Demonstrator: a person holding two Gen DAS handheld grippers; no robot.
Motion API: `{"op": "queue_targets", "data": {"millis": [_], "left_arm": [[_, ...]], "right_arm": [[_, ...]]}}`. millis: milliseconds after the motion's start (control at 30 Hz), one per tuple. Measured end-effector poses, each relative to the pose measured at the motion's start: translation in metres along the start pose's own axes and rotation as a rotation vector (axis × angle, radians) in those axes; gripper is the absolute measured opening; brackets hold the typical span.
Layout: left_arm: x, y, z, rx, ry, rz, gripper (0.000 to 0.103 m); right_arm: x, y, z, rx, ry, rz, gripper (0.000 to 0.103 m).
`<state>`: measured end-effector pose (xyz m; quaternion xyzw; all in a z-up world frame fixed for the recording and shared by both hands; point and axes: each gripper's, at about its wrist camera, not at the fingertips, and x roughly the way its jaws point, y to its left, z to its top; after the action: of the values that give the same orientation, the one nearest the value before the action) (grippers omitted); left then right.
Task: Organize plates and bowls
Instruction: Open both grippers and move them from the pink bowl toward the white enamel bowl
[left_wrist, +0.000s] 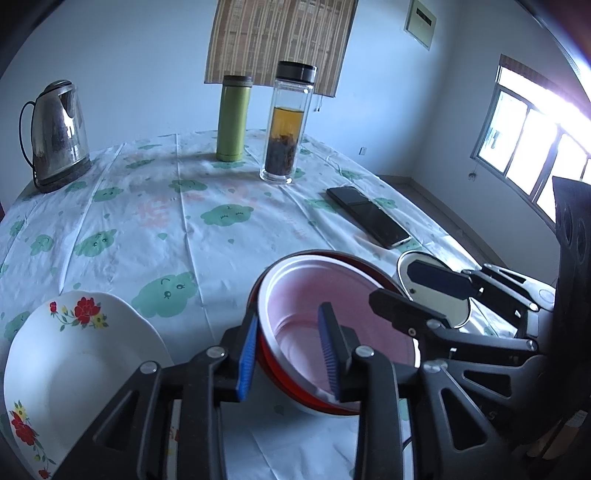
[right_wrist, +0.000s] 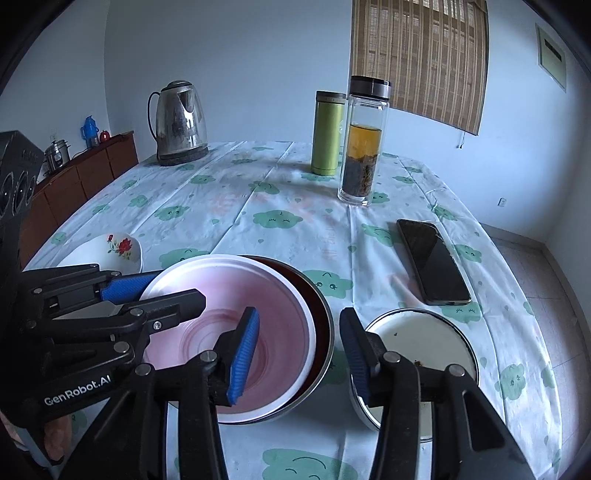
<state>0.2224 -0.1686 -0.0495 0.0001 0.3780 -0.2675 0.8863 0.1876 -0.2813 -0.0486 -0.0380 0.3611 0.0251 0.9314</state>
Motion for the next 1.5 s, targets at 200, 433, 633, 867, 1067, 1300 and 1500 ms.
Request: {"op": "queue_targets", "data": {"millis": [200,433,633,867,1067,1300,1500], "left_arm": [[-0.005,0.003,0.001,-0.01,-0.029,0.016,0.055],[-0.011,0.006,0.003,-0.023,-0.071,0.012,0.064],[-0.011,0.008,0.003,-0.023,-0.075,0.019,0.064],[0.011,-0.002,-0.006,0.023,-0.017,0.047,0.065],[0.011,0.005,-0.008,0.0,-0.037,0.094,0.065],[0.02,0.019,-0.009,-0.053,-0.011,0.107,0.064],[0.011,0.012,-0.007,-0.032,-0.06,0.115,0.065]], "right_arm": [[-0.005,-0.004,-0.001,0.024,-0.022,0.0,0.049],[-0.013,-0.01,-0.001,0.047,-0.058,0.003,0.057],[-0.018,-0.018,-0.005,0.069,-0.066,0.01,0.058],[-0.025,-0.029,-0.011,0.096,-0.081,0.007,0.058],[-0.027,-0.035,-0.016,0.104,-0.085,0.009,0.059],[-0.027,-0.042,-0.022,0.126,-0.082,0.009,0.06],[-0.03,-0.053,-0.032,0.151,-0.079,0.004,0.06]]}}
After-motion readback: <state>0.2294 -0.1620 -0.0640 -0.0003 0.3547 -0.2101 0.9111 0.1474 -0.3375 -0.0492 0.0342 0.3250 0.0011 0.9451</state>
